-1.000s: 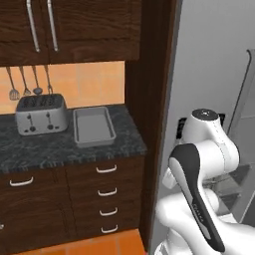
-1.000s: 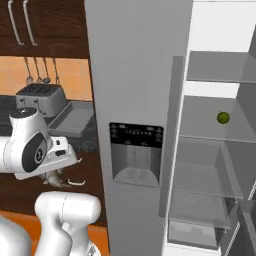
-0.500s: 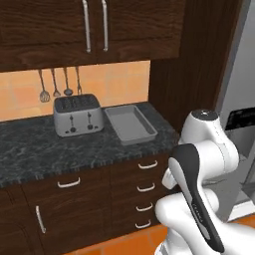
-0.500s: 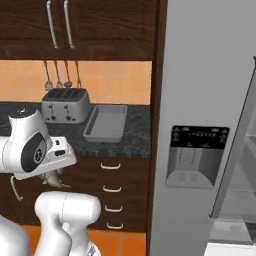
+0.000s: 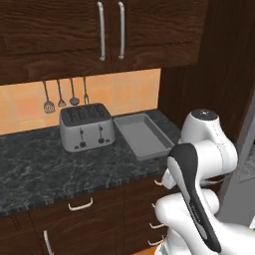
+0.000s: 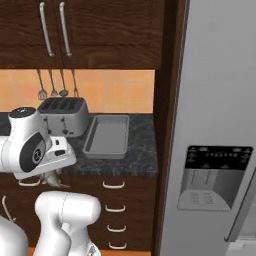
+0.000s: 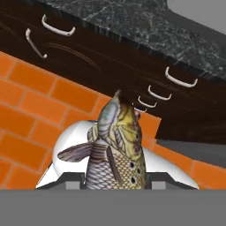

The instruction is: Place one lime and one fish in each tupperware on the nearby counter, to pack two identical lunches.

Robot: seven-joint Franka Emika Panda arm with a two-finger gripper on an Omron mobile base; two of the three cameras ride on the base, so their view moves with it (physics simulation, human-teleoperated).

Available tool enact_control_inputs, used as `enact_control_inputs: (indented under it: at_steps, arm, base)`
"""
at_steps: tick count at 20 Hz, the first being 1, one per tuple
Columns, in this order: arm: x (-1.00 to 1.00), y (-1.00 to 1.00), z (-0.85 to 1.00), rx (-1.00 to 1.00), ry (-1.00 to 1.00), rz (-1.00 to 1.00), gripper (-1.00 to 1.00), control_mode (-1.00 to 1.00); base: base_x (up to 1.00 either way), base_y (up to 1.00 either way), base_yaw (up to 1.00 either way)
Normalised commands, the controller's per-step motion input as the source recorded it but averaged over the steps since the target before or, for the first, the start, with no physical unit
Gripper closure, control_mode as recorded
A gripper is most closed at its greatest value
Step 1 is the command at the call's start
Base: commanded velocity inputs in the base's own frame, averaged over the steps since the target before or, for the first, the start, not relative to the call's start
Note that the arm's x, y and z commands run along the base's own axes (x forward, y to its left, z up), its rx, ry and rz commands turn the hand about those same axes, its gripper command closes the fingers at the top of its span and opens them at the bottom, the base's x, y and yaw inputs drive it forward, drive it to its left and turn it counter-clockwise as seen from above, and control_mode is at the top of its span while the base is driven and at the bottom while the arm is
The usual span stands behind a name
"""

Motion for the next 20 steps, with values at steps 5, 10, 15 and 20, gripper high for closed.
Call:
enact_control_inputs:
  at_steps: [5, 10, 15, 20]
  arm:
    - [0.00, 0.00, 0.00, 0.00, 0.00, 0.00, 1.00, 1.00]
    - [0.00, 0.00, 0.00, 0.00, 0.00, 0.00, 1.00, 1.00]
    - [0.07, 0.00, -0.01, 0.00, 0.00, 0.00, 1.00, -1.00]
    - [0.58, -0.01, -0.01, 0.00, 0.00, 0.00, 1.00, -1.00]
  base:
    - [0.68, 0.03, 0.00]
    - [0.57, 0.13, 0.00]
    - [0.35, 0.08, 0.00]
    - [0.00, 0.00, 0.00]
